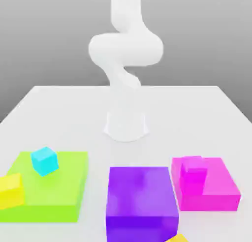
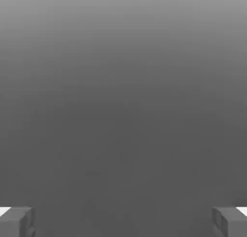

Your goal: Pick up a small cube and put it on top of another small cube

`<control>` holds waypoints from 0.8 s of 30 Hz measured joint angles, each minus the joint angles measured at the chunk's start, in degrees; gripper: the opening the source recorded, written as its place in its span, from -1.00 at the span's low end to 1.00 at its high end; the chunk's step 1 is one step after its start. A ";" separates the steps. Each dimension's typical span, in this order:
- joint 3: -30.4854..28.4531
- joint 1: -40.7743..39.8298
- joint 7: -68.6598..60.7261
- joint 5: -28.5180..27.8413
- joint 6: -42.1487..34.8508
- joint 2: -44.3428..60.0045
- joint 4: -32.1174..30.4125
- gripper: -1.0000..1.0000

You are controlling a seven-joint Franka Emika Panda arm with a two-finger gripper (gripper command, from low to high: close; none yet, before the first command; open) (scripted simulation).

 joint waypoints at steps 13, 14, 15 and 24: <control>0.58 4.16 -8.00 0.40 7.34 27.36 1.75 0.00; 0.71 4.40 -8.59 0.41 7.90 29.44 1.88 0.00; 0.96 4.50 -9.14 0.39 8.44 31.52 2.02 0.00; 2.19 6.64 -13.76 -0.57 13.46 50.22 3.21 0.00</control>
